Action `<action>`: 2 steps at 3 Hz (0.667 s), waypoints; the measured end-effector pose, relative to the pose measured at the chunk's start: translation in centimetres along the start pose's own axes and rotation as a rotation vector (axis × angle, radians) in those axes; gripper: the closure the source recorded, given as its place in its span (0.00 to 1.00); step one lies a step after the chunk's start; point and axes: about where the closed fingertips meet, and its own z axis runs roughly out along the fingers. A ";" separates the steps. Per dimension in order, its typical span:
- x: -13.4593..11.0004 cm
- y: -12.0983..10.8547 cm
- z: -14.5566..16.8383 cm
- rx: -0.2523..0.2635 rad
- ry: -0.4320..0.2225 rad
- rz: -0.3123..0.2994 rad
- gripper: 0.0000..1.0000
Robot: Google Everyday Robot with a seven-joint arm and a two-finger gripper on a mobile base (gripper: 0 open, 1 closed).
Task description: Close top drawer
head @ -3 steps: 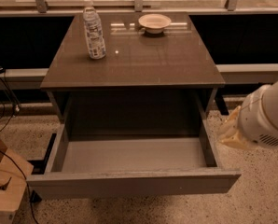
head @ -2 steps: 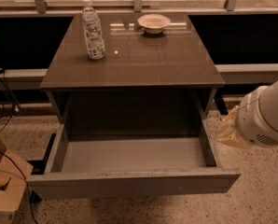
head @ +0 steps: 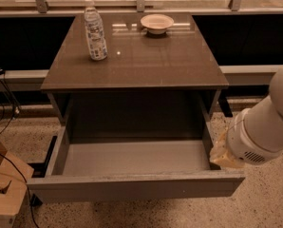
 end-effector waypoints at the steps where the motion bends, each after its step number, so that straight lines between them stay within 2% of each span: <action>1: 1.8 2.4 3.6 -0.086 -0.024 0.046 1.00; 2: 3.5 4.7 7.2 -0.148 -0.059 0.088 1.00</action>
Offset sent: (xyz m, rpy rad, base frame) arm -0.0531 -0.0038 -0.1385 0.1977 0.1956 -0.0581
